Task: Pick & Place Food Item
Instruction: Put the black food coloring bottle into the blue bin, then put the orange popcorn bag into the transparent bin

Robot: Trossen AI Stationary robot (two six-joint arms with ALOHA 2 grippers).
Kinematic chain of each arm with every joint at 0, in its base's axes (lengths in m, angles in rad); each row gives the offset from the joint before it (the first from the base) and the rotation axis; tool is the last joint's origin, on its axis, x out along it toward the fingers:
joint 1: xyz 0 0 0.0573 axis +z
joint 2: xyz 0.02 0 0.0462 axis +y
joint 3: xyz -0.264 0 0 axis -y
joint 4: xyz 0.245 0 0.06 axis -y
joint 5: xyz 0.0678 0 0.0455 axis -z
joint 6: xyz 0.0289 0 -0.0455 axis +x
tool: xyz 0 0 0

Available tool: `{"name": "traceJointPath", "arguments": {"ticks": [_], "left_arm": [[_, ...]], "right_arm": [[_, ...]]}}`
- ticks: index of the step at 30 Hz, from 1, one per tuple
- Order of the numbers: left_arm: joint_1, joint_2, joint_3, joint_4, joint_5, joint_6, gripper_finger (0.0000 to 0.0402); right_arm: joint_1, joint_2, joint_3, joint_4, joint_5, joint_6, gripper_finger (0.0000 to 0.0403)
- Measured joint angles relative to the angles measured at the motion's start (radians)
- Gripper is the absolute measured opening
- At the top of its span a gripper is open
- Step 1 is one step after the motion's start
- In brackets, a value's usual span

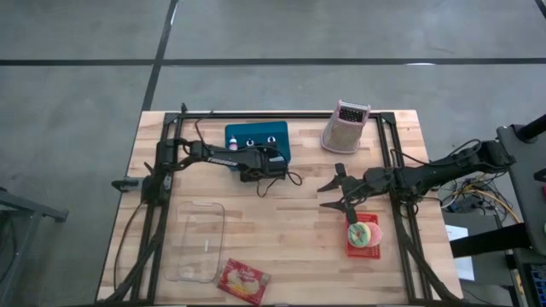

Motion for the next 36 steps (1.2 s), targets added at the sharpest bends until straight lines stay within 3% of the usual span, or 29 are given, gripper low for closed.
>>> {"name": "traceJointPath", "arguments": {"ticks": [2, 7, 10, 19, 36], "left_arm": [[-0.001, 0.0, 0.0, 0.002, 0.0, -0.004, 0.0121], [-0.009, 0.0, 0.0, 0.013, -0.001, -0.059, 0.0227], [-0.01, 0.0, 0.0, 0.009, -0.033, -0.101, 0.0259], [-0.027, 0.0, 0.028, -0.069, -0.138, -0.183, 0.026], [-0.147, -0.003, 0.139, -0.362, -0.12, -0.532, 0.0259]], "right_arm": [[0.0, 0.0, 0.0, 0.0, 0.0, 0.0, 0.0219], [0.0, 0.0, 0.0, 0.0, 0.0, 0.0, 0.0219], [0.0, 0.0, 0.0, 0.0, 0.0, 0.0, 0.0219], [0.0, 0.0, 0.0, 0.0, 0.0, 0.005, 0.0219], [0.0, 0.0, 0.0, 0.0, 0.0, 0.007, 0.0219]]}}
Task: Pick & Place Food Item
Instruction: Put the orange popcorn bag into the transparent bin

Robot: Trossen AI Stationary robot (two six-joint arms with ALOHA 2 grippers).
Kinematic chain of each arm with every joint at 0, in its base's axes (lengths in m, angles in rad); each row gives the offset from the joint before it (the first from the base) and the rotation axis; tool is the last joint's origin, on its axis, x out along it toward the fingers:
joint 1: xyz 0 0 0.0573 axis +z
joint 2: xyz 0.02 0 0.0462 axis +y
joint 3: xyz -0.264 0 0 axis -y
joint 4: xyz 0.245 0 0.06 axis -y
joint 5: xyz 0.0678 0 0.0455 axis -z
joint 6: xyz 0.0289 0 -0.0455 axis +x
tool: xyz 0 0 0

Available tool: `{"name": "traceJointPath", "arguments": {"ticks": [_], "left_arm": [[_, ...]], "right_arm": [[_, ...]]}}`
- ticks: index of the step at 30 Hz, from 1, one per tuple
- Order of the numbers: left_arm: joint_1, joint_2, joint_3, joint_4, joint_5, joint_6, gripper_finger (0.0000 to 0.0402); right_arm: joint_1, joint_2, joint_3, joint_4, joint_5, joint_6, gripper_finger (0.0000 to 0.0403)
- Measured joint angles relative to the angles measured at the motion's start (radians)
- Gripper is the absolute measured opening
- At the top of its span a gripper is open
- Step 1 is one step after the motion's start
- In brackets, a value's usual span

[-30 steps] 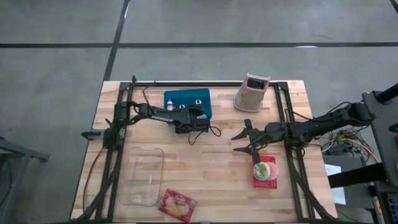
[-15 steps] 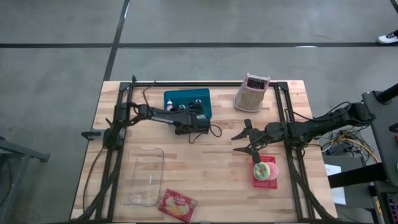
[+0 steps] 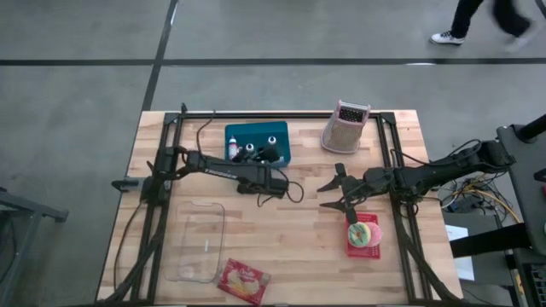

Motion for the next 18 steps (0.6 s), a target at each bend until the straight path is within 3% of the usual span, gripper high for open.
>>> {"name": "traceJointPath", "arguments": {"ticks": [18], "left_arm": [[-0.246, -0.033, 0.004, -0.148, 0.03, -0.521, 0.0259]], "right_arm": [[0.0, 0.0, 0.0, 0.002, 0.0, -0.011, 0.0219]]}}
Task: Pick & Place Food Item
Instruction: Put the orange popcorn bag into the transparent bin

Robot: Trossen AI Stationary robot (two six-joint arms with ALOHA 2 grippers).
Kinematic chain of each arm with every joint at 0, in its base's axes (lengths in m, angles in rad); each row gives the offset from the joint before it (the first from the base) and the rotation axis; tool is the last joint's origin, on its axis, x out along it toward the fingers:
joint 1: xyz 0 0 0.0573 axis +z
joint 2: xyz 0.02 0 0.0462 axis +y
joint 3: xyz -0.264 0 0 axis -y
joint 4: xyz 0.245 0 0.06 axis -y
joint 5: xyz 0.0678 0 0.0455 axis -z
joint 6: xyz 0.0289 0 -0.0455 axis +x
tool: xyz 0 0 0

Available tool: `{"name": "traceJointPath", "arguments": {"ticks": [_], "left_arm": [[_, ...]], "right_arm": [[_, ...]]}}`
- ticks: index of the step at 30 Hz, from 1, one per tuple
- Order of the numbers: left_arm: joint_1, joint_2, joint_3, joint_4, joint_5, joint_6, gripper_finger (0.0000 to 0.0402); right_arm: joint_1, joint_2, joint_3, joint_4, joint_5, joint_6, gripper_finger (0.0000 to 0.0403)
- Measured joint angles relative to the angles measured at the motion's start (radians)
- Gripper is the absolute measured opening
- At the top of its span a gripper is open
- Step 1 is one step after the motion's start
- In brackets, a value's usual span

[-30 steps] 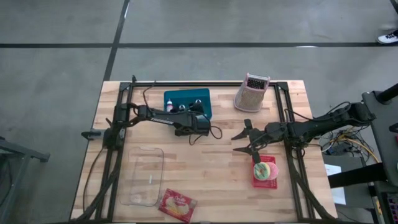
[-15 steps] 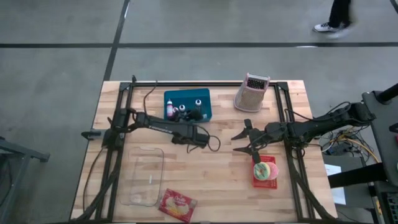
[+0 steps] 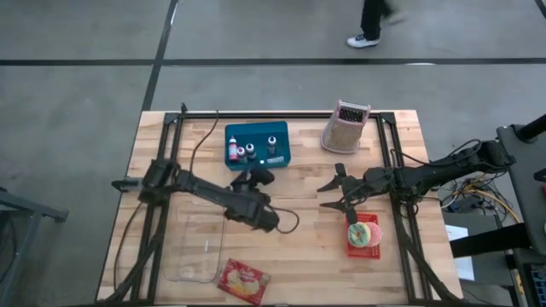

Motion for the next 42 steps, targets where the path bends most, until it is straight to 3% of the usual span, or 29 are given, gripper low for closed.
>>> {"name": "traceJointPath", "arguments": {"ticks": [25, 42], "left_arm": [[-0.318, -0.248, -0.015, 0.03, 0.026, -0.907, 0.0259], [-0.538, -0.253, -0.033, 0.077, -0.196, -1.335, 0.0259]], "right_arm": [[0.0, 0.0, 0.0, 0.042, 0.0, -0.019, 0.0219], [0.0, 0.042, 0.0, 0.223, -0.001, -0.087, 0.0219]]}}
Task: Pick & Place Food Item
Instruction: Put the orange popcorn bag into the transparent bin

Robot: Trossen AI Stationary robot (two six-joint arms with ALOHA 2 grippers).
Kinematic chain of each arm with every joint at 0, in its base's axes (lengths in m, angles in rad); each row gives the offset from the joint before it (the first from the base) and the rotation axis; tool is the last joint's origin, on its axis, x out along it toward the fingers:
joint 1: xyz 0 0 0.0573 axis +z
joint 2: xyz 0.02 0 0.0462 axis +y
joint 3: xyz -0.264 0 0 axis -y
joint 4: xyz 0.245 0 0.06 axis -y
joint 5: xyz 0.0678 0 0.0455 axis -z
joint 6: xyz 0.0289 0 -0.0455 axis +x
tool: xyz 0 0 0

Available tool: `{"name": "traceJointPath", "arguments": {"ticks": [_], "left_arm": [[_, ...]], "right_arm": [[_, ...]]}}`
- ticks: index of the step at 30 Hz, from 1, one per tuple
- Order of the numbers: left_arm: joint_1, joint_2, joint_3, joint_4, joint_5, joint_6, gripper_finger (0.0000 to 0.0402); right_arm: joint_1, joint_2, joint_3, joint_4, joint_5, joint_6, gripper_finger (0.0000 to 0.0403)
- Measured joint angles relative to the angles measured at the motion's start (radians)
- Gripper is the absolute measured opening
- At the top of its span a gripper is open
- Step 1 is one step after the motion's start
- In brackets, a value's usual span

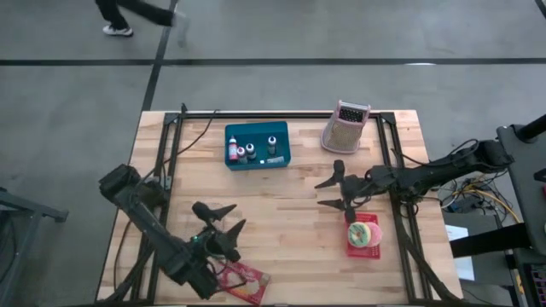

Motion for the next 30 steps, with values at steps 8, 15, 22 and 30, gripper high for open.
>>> {"name": "traceJointPath", "arguments": {"ticks": [8, 15, 22, 30], "left_arm": [[-0.099, -0.105, -0.102, 0.005, -0.07, -0.054, 0.0259], [-0.206, -0.397, -0.347, 0.203, -0.055, -0.009, 0.0259], [-0.255, -0.73, -0.77, 1.017, 0.086, 0.556, 0.0259], [-0.225, -0.965, -1.291, 2.281, 0.572, 1.33, 0.0258]], "right_arm": [[0.03, -0.033, 0.0, 0.025, -0.003, -0.06, 0.0219], [0.033, -0.241, 0.0, -0.211, -0.001, -0.021, 0.0219], [0.033, -0.436, 0.0, -0.385, -0.001, -0.025, 0.0219], [0.037, -0.476, -0.002, -0.397, -0.01, -0.018, 0.0219]]}}
